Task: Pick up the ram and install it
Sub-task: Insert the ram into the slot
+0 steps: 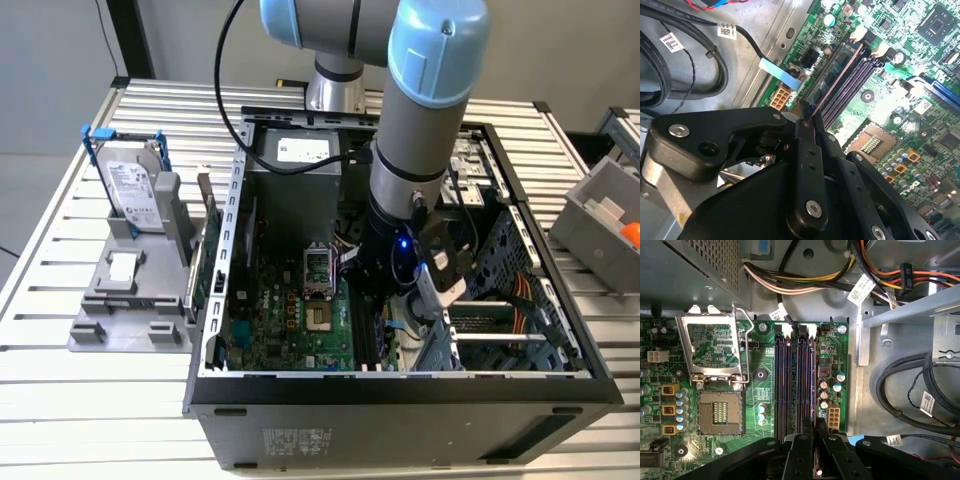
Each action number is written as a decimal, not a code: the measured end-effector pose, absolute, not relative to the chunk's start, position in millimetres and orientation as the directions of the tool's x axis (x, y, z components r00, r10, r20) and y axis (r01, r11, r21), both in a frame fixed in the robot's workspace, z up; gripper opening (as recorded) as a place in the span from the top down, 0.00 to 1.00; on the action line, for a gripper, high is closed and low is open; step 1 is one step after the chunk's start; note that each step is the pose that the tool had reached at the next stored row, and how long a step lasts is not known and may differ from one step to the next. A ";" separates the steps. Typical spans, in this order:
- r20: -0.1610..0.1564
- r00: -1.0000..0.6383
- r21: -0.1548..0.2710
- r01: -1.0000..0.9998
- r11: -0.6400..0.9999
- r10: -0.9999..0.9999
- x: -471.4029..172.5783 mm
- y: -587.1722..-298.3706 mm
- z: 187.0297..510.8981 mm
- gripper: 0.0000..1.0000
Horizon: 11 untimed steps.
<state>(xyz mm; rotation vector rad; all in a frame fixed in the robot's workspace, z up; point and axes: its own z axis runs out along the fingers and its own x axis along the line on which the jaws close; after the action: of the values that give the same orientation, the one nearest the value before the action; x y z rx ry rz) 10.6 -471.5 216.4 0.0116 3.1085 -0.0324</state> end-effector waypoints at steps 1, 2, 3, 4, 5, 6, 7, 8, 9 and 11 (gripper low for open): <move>-0.033 -0.999 -0.021 0.008 1.000 0.007 10.7 -471.3 216.3 1.00; -0.033 -0.999 -0.021 0.008 1.000 0.008 10.7 -471.1 216.3 1.00; -0.033 -0.999 -0.021 0.009 1.000 0.008 10.6 -471.0 216.3 1.00; -0.033 -0.999 -0.022 0.010 1.000 0.009 10.5 -470.9 216.4 1.00; -0.033 -0.999 -0.022 0.011 1.000 0.010 10.5 -470.6 216.4 1.00; -0.033 -0.999 -0.022 0.013 1.000 0.012 10.3 -470.6 216.4 1.00; -0.033 -0.999 -0.022 0.014 1.000 0.013 10.2 -470.6 216.4 1.00; -0.033 -0.999 -0.022 0.016 1.000 0.015 9.9 -470.6 216.4 1.00; -0.033 -0.999 -0.022 0.017 1.000 0.016 9.7 -470.5 216.4 1.00; -0.033 -0.999 -0.022 0.020 1.000 0.019 9.4 -470.2 216.4 1.00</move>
<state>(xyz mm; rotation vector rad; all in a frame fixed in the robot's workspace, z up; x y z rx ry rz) 9.4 -470.2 216.4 0.0300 3.1082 -0.0341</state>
